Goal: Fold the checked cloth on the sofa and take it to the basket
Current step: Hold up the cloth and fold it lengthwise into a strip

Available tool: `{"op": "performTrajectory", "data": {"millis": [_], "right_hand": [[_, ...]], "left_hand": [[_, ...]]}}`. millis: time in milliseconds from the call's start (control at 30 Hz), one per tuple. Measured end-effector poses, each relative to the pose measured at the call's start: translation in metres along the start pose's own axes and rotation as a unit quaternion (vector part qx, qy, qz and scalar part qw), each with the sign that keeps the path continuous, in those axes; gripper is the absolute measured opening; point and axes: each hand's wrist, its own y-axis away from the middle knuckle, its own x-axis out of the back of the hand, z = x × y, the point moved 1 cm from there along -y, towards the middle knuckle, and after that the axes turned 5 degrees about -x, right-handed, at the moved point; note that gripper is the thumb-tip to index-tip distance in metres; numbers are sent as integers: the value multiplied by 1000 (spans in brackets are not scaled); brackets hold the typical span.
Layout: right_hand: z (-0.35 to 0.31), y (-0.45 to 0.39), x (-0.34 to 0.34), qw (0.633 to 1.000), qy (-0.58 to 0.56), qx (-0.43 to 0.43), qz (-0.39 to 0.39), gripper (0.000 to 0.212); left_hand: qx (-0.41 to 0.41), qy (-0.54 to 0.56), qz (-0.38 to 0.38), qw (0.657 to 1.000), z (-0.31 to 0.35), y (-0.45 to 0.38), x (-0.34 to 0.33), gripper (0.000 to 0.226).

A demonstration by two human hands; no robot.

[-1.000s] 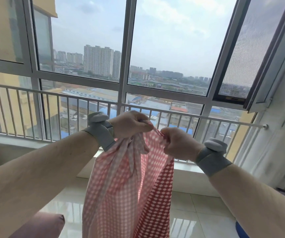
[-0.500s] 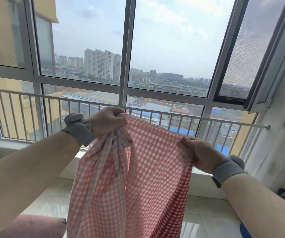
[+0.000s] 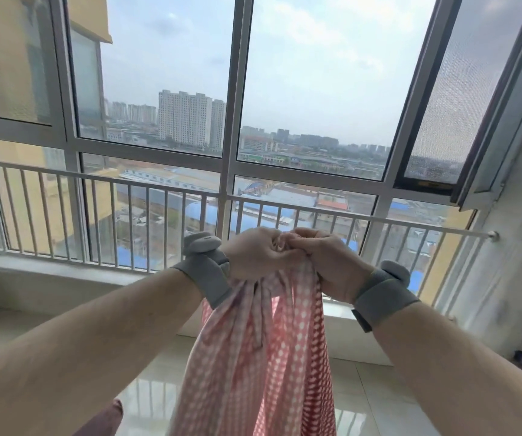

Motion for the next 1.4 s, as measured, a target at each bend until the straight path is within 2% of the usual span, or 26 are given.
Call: {"op": "performTrajectory", "data": {"millis": [67, 133, 200, 267, 300, 367, 433, 500, 533, 567, 600, 633, 667, 733, 867, 1033, 1167, 1267, 1333, 1400], "right_hand": [[3, 3, 10, 998, 35, 15, 44, 20], [5, 8, 17, 983, 160, 47, 78, 19], [6, 13, 22, 924, 358, 84, 106, 16], [10, 13, 24, 833, 524, 115, 136, 27], [13, 14, 26, 794, 575, 113, 163, 31], [20, 18, 34, 734, 636, 70, 226, 27], [27, 22, 46, 698, 660, 5, 277, 18], [33, 24, 58, 707, 639, -44, 300, 17], [35, 25, 62, 730, 611, -57, 302, 18], [36, 24, 65, 771, 559, -63, 297, 19], [37, 24, 67, 831, 473, -65, 285, 20], [37, 25, 66, 892, 361, -69, 264, 20], [37, 26, 66, 933, 256, -75, 242, 20], [37, 27, 68, 963, 145, -87, 209, 20], [38, 26, 69, 969, 146, -85, 182, 19], [39, 24, 62, 986, 60, -64, 144, 32], [30, 25, 60, 982, 135, -20, 130, 37], [27, 22, 64, 943, 269, -20, 194, 19], [27, 20, 68, 897, 374, -20, 235, 11], [26, 21, 68, 848, 455, 3, 271, 13]], "left_hand": [[22, -31, -4, 999, 1, -1, 3, 47], [50, -38, 0, 998, 0, -2, 9, 39], [58, -44, 13, 997, -2, -2, 12, 28], [59, -47, 38, 996, -5, -1, 13, 26], [61, -38, 48, 996, -6, 0, 14, 27], [65, -2, 64, 996, -9, 5, 19, 29], [71, 30, 86, 993, -11, 8, 28, 27], [74, 50, 97, 991, -14, 12, 36, 27], [74, 55, 99, 991, -15, 13, 38, 26], [76, 57, 101, 990, -17, 15, 41, 26], [78, 58, 104, 990, -18, 17, 43, 25], [80, 57, 111, 989, -20, 19, 44, 25], [82, 56, 123, 987, -23, 21, 46, 26], [91, 53, 149, 983, -29, 23, 50, 27], [100, 15, 163, 981, -36, 28, 55, 23], [110, -27, 176, 978, -45, 30, 56, 31], [102, 5, 188, 977, -50, 27, 56, 31], [101, 19, 186, 977, -52, 28, 55, 26], [94, 42, 170, 980, -53, 28, 54, 29], [90, 81, 156, 980, -53, 28, 52, 37]]}}
